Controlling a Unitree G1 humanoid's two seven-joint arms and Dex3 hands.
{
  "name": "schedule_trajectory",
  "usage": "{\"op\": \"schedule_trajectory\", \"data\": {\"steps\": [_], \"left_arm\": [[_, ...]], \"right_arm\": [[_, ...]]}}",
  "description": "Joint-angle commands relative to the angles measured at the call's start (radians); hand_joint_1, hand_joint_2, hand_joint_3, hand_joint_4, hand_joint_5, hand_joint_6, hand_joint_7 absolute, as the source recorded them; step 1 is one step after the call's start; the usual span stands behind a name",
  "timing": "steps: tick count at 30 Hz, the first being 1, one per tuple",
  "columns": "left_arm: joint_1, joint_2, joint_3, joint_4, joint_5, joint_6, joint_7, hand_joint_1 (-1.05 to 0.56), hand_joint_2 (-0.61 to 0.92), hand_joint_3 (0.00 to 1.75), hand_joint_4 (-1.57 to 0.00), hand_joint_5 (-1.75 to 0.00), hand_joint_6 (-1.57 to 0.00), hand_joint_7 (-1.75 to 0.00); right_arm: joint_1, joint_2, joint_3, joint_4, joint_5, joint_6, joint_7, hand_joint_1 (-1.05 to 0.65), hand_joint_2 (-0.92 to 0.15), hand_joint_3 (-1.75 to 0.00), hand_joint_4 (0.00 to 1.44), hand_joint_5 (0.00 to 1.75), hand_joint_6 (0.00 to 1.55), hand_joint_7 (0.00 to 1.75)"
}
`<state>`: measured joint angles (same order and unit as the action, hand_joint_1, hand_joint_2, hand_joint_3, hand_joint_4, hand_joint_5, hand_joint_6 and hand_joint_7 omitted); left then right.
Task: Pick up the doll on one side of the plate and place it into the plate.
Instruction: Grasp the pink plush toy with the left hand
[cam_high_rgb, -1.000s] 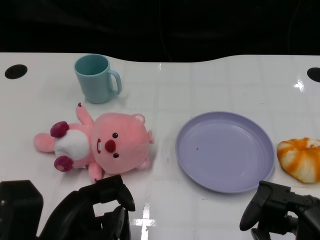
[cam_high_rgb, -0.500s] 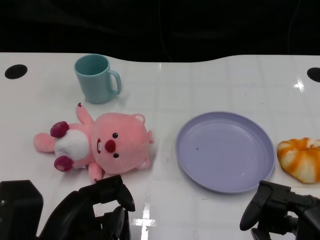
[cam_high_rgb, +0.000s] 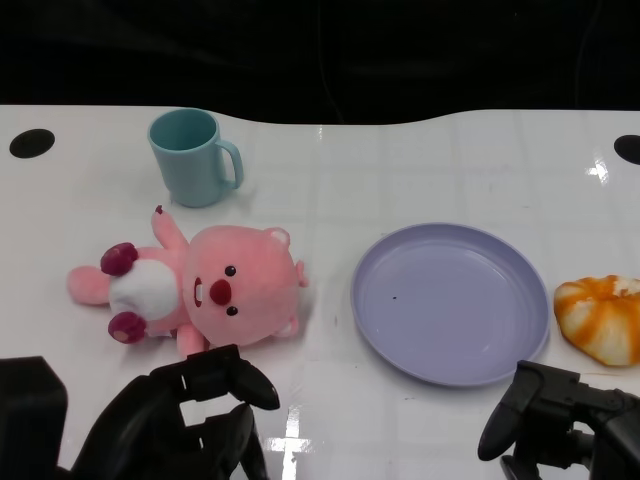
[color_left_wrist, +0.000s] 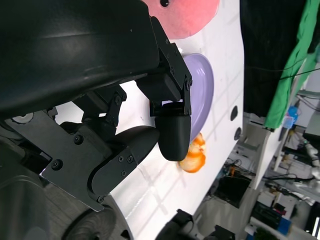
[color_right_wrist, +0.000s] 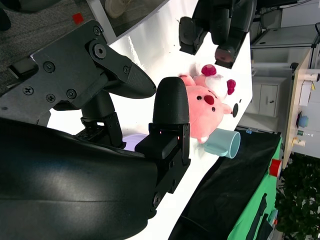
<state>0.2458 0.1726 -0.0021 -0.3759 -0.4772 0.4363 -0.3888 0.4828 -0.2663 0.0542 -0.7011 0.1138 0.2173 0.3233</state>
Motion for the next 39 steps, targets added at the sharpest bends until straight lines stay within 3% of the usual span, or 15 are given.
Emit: {"op": "schedule_trajectory", "data": {"steps": [1, 9, 13, 19, 27, 39], "left_arm": [[-0.002, 0.0, 0.02, -0.024, -0.013, -0.001, 0.011, -0.25, 0.42, 1.23, -0.81, -1.36, -0.85, -0.87], [-0.013, 0.008, 0.042, -0.079, 0.015, -0.036, 0.019, -0.29, 0.63, 0.77, -0.59, -1.3, -0.67, -0.7], [-0.024, 0.028, 0.043, -0.102, 0.069, -0.081, 0.023, -0.36, 0.77, 0.49, -0.47, -1.21, -0.52, -0.59], [-0.064, 0.065, 0.055, -0.144, 0.128, -0.107, 0.035, -0.49, 0.91, 0.1, -0.3, -1.1, -0.43, -0.48], [-0.164, 0.182, 0.037, -0.11, 0.379, -0.224, 0.041, -0.57, 0.92, 0.03, -0.14, -0.85, -0.38, -0.23], [-0.29, 0.324, -0.01, -0.016, 0.734, -0.345, 0.055, -0.63, 0.9, 0.0, 0.0, -0.7, -0.28, -0.07]], "right_arm": [[-0.007, 0.0, 0.005, -0.002, 0.0, 0.004, -0.008, -0.16, -0.54, -1.16, 0.64, 1.75, 0.53, 1.5], [-0.02, 0.004, 0.015, 0.005, 0.002, 0.008, -0.019, -0.16, -0.54, -1.16, 0.64, 1.75, 0.53, 1.51], [-0.021, 0.005, 0.017, 0.005, 0.002, 0.01, -0.022, -0.16, -0.53, -1.18, 0.65, 1.75, 0.53, 1.5], [-0.021, 0.001, 0.018, -0.001, 0.006, 0.017, -0.022, -0.16, -0.53, -1.18, 0.64, 1.75, 0.53, 1.5], [-0.022, 0.001, 0.018, -0.002, 0.005, 0.024, -0.023, -0.16, -0.55, -1.16, 0.63, 1.75, 0.52, 1.51], [-0.019, 0.001, 0.016, 0.003, 0.002, 0.012, -0.022, -0.18, -0.55, -1.15, 0.63, 1.75, 0.53, 1.5]]}}
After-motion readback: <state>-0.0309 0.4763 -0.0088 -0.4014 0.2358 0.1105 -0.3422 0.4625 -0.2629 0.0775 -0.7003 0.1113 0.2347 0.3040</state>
